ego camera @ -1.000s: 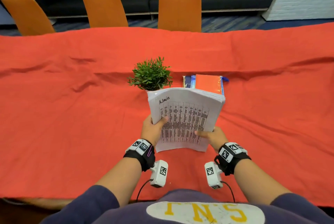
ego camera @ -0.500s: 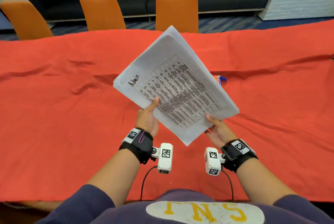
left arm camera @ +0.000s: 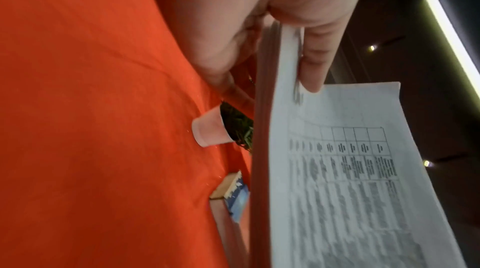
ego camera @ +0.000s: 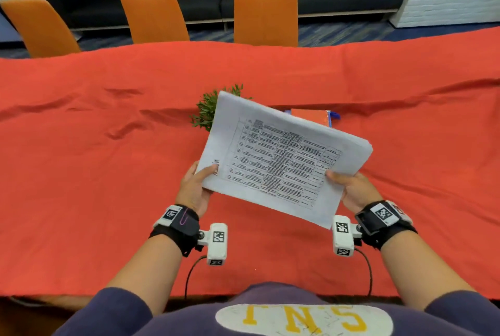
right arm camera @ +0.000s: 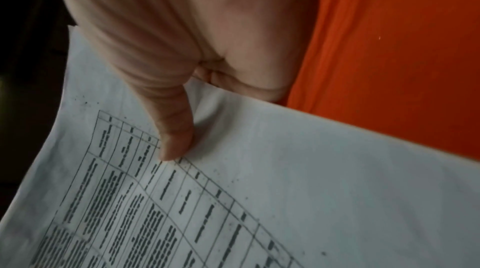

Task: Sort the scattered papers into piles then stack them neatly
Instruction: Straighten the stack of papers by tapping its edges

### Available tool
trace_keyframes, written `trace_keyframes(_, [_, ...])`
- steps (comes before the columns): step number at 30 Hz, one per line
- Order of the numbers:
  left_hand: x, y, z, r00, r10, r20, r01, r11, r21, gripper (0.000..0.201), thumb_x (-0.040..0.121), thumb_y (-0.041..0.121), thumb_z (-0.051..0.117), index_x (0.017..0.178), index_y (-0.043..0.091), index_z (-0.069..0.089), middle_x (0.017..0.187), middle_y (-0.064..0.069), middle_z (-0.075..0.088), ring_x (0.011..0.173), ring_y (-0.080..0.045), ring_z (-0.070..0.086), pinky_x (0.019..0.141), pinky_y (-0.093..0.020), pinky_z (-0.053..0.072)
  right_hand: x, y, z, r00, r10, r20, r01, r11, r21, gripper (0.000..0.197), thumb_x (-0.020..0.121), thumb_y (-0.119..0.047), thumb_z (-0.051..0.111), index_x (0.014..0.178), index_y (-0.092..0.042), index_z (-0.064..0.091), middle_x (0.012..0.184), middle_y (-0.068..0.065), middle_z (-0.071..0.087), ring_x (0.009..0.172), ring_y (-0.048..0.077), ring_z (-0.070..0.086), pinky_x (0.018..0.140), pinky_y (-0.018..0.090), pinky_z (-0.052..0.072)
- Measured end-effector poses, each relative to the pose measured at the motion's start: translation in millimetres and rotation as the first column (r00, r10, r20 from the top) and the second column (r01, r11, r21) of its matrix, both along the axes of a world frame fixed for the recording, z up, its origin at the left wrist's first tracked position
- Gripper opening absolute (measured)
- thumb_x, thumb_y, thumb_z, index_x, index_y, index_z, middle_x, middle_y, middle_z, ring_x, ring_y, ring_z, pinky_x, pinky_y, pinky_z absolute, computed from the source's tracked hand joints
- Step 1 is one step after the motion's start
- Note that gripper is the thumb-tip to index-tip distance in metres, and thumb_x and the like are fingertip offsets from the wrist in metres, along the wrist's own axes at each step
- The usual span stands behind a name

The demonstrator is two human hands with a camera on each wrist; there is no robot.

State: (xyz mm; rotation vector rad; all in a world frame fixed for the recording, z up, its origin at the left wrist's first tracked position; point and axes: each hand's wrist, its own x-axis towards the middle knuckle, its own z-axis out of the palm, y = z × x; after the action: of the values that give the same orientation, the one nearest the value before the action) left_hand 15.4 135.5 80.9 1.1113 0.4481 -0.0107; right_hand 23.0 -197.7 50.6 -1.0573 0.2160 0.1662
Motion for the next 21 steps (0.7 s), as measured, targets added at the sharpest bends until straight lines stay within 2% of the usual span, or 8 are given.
trace_keyframes(3, [-4,12,-10,0.995,-0.077,-0.055,0.086,0.979,0.183,0.028,0.081,-0.005,0.062,0.098,0.019,0.064,0.084,-0.004,0.074,0.068,-0.019,0.068,0.06,-0.028,0.056,-4,-11,-9,1.0,0.016,0.0,-0.016,0.995,-0.096,0.054,0.053,-0.013,0.084,0.103,-0.005,0.067,0.097,0.008,0.075,0.085,0.022,0.072,0.07,0.034,0.058])
trace_keyframes(6, [-9,8,-21,0.984,-0.155,-0.09,0.178,0.896,0.408,0.032,0.081,-0.008,0.06,0.107,0.01,0.062,0.097,-0.01,0.071,0.08,-0.023,0.067,0.074,-0.034,0.055,-6,-11,-22,1.0,0.025,-0.006,-0.026,0.977,-0.212,0.07,0.034,-0.028,0.093,0.096,-0.005,0.069,0.09,0.007,0.076,0.08,0.019,0.072,0.074,0.035,0.057])
trace_keyframes(8, [-13,5,-29,0.987,-0.142,-0.076,0.16,0.857,0.49,0.032,0.08,-0.012,0.059,0.108,0.004,0.061,0.098,-0.01,0.069,0.082,-0.02,0.064,0.077,-0.029,0.054,-7,-9,-31,1.0,0.016,0.006,-0.013,0.962,-0.271,0.057,0.043,-0.026,0.091,0.093,-0.008,0.07,0.086,0.001,0.076,0.079,0.013,0.07,0.079,0.033,0.056])
trace_keyframes(10, [-17,4,-35,0.991,-0.118,-0.068,0.137,0.839,0.526,0.031,0.08,-0.014,0.057,0.105,0.003,0.06,0.091,-0.005,0.067,0.078,-0.015,0.061,0.068,-0.016,0.053,-10,-7,-35,1.0,0.011,0.007,-0.008,0.951,-0.309,0.035,0.058,-0.013,0.085,0.09,-0.011,0.07,0.081,-0.005,0.075,0.077,0.007,0.069,0.081,0.031,0.053])
trace_keyframes(12, [-21,2,-42,0.992,-0.096,-0.082,0.125,0.837,0.533,0.032,0.08,-0.017,0.056,0.106,0.001,0.059,0.085,-0.002,0.065,0.073,-0.01,0.059,0.057,-0.01,0.049,-14,-8,-42,0.999,0.038,-0.007,-0.038,0.944,-0.326,0.038,0.054,-0.014,0.088,0.088,-0.012,0.072,0.084,-0.003,0.076,0.081,0.012,0.069,0.082,0.032,0.054])
trace_keyframes(15, [-23,-4,-52,0.994,-0.048,-0.097,0.093,0.838,0.538,0.031,0.078,-0.013,0.06,0.107,-0.003,0.062,0.083,-0.005,0.065,0.07,-0.012,0.059,0.056,-0.017,0.048,-16,-3,-49,0.997,0.056,-0.061,-0.076,0.921,-0.382,0.031,0.063,0.006,0.078,0.087,-0.014,0.071,0.078,-0.005,0.075,0.085,0.022,0.065,0.086,0.034,0.049])
trace_keyframes(18, [-22,-9,-55,0.995,0.032,-0.09,0.016,0.872,0.489,0.029,0.077,-0.009,0.064,0.103,0.004,0.064,0.089,-0.011,0.066,0.077,-0.02,0.06,0.066,-0.025,0.05,-13,4,-55,0.997,0.024,-0.068,-0.049,0.917,-0.397,0.034,0.057,-0.005,0.085,0.087,-0.013,0.073,0.086,-0.001,0.076,0.086,0.02,0.068,0.087,0.033,0.052])
trace_keyframes(21, [-22,-7,-51,0.997,0.039,-0.073,0.002,0.875,0.485,0.027,0.077,-0.007,0.065,0.102,0.004,0.066,0.088,-0.009,0.068,0.074,-0.018,0.062,0.063,-0.024,0.049,-9,3,-53,0.997,0.001,-0.076,-0.031,0.921,-0.389,0.031,0.067,0.009,0.074,0.09,-0.011,0.071,0.087,0.002,0.076,0.086,0.021,0.069,0.086,0.034,0.052])
